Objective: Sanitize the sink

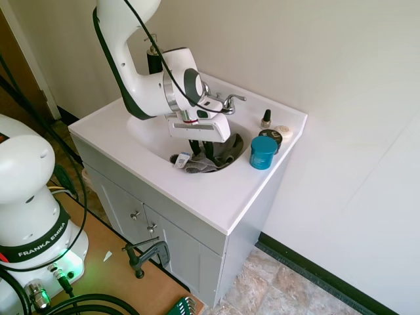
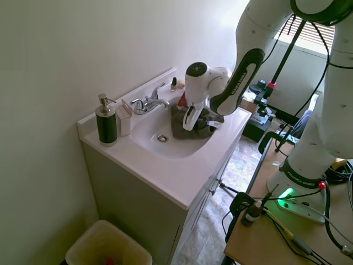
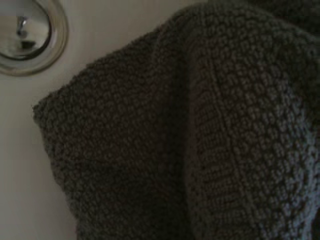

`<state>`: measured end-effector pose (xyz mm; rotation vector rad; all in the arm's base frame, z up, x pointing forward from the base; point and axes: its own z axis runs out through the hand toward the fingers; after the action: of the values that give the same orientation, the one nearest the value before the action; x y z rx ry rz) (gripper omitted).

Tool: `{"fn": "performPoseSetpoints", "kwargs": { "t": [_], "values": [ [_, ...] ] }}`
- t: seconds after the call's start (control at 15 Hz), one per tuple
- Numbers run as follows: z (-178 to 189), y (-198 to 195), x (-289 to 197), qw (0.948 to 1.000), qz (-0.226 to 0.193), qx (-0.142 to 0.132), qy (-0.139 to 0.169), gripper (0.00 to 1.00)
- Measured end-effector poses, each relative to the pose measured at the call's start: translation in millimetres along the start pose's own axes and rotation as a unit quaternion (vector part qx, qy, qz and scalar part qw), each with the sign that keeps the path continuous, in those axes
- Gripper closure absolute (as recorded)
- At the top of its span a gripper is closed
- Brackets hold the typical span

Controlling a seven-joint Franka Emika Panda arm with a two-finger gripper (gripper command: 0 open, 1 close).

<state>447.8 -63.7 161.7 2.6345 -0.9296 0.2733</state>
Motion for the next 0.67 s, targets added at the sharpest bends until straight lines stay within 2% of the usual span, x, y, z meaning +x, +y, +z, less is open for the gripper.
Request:
{"fn": "performPoseSetpoints", "kwargs": {
  "t": [0.27,0.67],
  "values": [
    [-1,0,-4,0.9982,0.011,0.037,0.046,1.0],
    [2,-36,-34,0.9927,0.044,0.08,0.078,1.0]
  ]
}}
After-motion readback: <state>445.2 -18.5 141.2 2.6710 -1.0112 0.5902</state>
